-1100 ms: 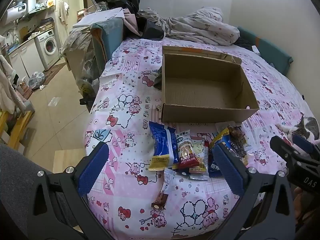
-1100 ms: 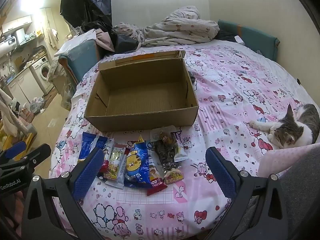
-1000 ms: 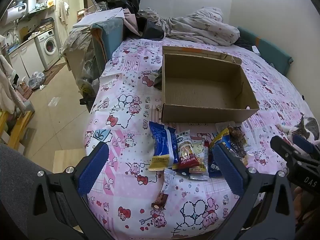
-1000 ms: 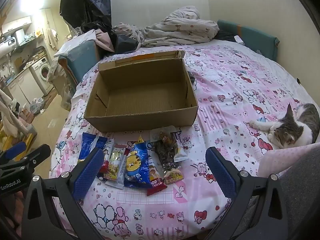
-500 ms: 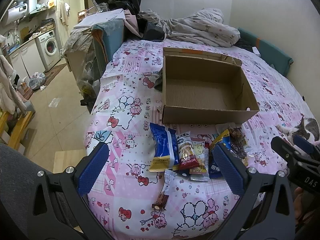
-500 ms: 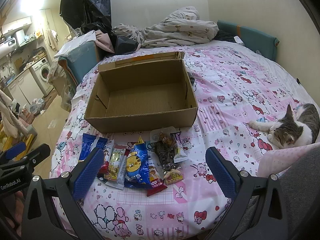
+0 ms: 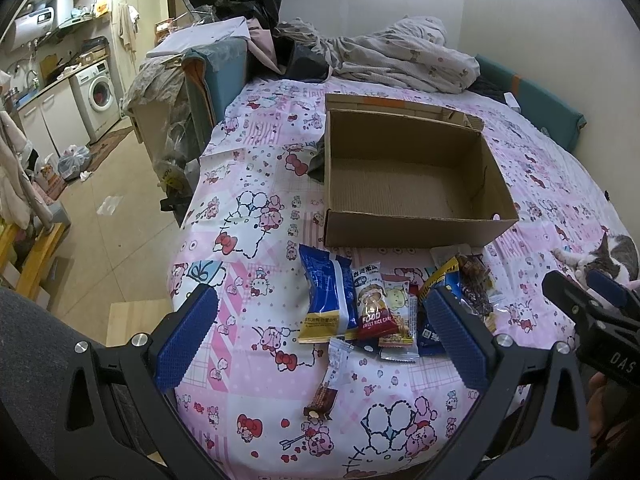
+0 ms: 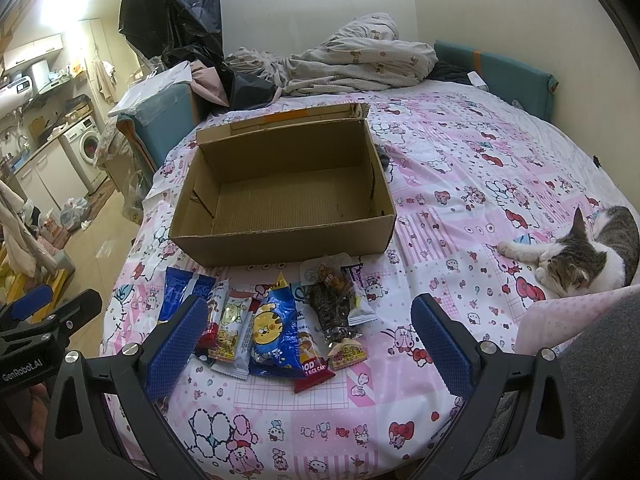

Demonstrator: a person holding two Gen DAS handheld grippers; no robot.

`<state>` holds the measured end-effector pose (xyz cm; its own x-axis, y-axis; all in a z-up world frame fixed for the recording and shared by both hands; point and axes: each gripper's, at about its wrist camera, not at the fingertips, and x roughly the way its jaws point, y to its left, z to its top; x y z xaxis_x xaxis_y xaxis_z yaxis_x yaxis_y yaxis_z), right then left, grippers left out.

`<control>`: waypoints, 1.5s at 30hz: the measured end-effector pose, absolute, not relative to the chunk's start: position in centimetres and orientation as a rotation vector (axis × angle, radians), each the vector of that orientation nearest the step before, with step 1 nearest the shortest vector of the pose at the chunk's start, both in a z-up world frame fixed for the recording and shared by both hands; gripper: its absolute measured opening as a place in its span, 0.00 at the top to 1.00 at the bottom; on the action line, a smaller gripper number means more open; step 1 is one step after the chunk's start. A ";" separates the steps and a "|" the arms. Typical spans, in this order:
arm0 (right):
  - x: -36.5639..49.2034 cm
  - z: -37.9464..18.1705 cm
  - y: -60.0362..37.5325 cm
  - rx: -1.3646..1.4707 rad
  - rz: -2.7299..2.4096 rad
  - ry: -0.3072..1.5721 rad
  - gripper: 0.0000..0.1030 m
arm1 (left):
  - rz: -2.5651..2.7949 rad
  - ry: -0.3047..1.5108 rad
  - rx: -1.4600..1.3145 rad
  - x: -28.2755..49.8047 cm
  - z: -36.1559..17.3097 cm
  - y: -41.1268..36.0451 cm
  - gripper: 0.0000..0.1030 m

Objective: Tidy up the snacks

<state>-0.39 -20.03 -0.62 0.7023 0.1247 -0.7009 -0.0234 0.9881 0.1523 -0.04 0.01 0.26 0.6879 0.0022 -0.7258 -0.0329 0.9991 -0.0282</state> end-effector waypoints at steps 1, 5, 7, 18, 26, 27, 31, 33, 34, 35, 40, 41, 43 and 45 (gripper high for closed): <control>-0.4 -0.6 -20.0 0.135 0.083 0.788 0.00 | 0.020 0.811 -0.039 0.0 0.3 0.0 0.00; -0.4 -0.6 -20.1 0.135 0.084 0.789 0.00 | 0.019 0.809 -0.038 0.0 0.3 0.0 0.00; -0.4 -0.6 -20.1 0.136 0.084 0.789 0.00 | 0.020 0.813 -0.041 0.0 0.3 0.0 0.00; -0.3 -0.6 -20.0 0.140 0.088 0.793 0.00 | 0.023 0.815 -0.038 -0.1 0.1 0.0 0.00; 1.4 -1.1 -21.0 0.195 0.101 0.892 0.00 | 0.031 1.039 -0.119 2.6 -1.4 2.0 0.00; 1.6 -1.3 -21.2 0.200 0.102 0.898 0.00 | 0.032 1.067 -0.127 3.0 -1.6 2.2 0.00; 2.0 -1.7 -21.9 0.242 0.088 0.905 0.00 | 0.006 1.086 -0.189 4.1 -2.9 3.0 0.00; 2.2 -2.4 -22.4 0.272 0.085 0.935 0.00 | -0.017 1.140 -0.245 4.5 -4.3 3.2 0.04; 2.3 -2.8 -22.5 0.286 0.082 0.953 0.00 | -0.027 1.189 -0.245 4.8 -5.2 3.0 0.12; 2.5 -3.2 -22.7 0.298 0.078 0.975 0.00 | -0.048 1.241 -0.232 5.0 -6.3 2.6 0.19; 2.6 -4.1 -22.9 0.309 0.059 1.012 0.00 | -0.047 1.404 -0.204 4.7 -10.1 1.8 0.42; 2.7 -4.2 -23.1 0.315 0.056 1.016 0.00 | -0.054 1.430 -0.183 4.7 -10.8 1.3 0.42; 2.8 -4.5 -23.3 0.341 0.056 1.030 0.00 | -0.072 1.461 -0.139 4.6 -11.5 0.6 0.42; 2.9 -4.9 -23.5 0.367 0.058 1.050 0.00 | -0.085 1.494 -0.106 4.4 -12.3 -0.1 0.42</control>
<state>2.92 -23.51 -4.90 0.5016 0.2200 -0.8366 0.1270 0.9379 0.3228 4.39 -0.09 -12.26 0.0749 -0.1223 -0.9897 -0.0089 0.9923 -0.1233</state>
